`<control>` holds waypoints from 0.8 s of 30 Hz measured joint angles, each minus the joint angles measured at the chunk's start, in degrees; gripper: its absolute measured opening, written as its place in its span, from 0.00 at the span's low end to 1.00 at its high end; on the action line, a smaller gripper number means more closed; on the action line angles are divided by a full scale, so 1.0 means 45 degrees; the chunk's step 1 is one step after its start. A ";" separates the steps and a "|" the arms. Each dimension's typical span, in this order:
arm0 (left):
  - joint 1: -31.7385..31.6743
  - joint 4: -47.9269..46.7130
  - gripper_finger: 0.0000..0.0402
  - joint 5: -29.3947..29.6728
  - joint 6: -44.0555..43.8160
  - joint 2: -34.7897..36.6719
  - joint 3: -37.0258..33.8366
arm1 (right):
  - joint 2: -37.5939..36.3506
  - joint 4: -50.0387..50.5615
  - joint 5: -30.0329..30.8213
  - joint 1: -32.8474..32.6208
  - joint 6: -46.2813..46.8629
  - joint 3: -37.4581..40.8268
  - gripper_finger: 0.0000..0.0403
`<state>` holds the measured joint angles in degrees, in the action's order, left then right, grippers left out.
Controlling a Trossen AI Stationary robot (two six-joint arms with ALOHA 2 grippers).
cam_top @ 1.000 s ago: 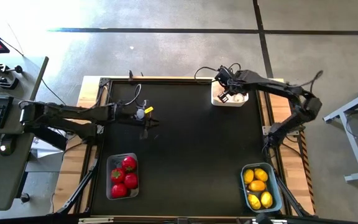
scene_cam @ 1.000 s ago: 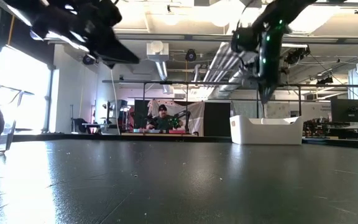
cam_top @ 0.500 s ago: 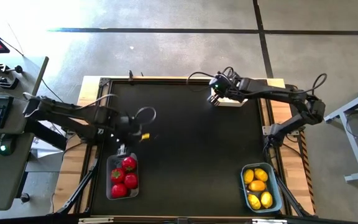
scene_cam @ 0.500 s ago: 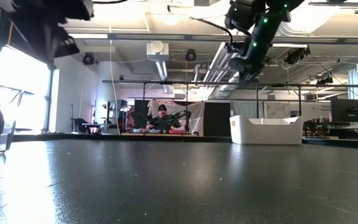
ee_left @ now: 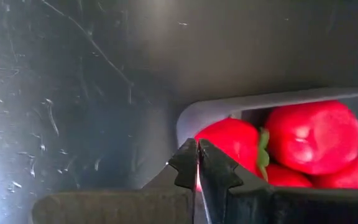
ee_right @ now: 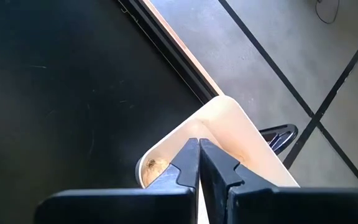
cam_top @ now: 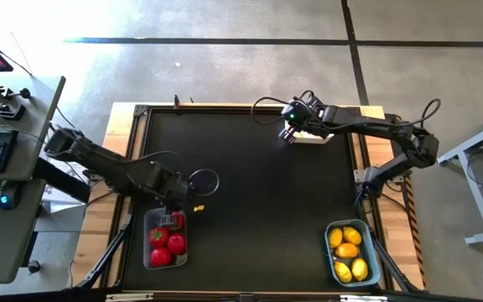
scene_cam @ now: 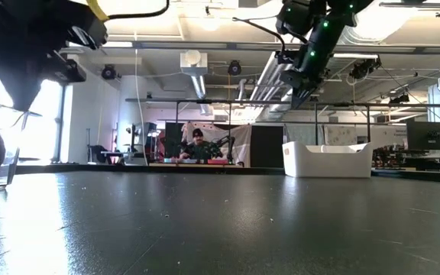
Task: Sort produce into baskets
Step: Adjust the transparent bin, then return to Home Position
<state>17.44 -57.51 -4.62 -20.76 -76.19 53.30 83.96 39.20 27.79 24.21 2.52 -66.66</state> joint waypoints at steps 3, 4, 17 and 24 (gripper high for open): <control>-0.0002 0.0044 0.00 0.0123 0.0151 -0.0221 0.0010 | 0.0000 0.0000 -0.0001 0.0000 0.0000 0.0001 0.00; -0.0002 0.0080 0.00 0.0154 0.0222 -0.0269 0.0019 | 0.0000 0.0000 -0.0007 0.0000 0.0000 -0.0003 0.00; -0.0002 0.1057 0.00 0.0325 0.0982 -0.0306 0.0010 | 0.0000 0.0039 -0.0039 0.0000 -0.0245 0.0002 0.00; -0.0016 0.1044 0.00 0.0325 0.0919 0.0519 0.0000 | 0.0000 0.0010 -0.0039 0.0000 -0.0413 -0.0003 0.00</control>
<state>17.37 -52.81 -3.16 -16.62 -73.85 53.30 83.96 39.25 27.62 24.21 0.66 -66.67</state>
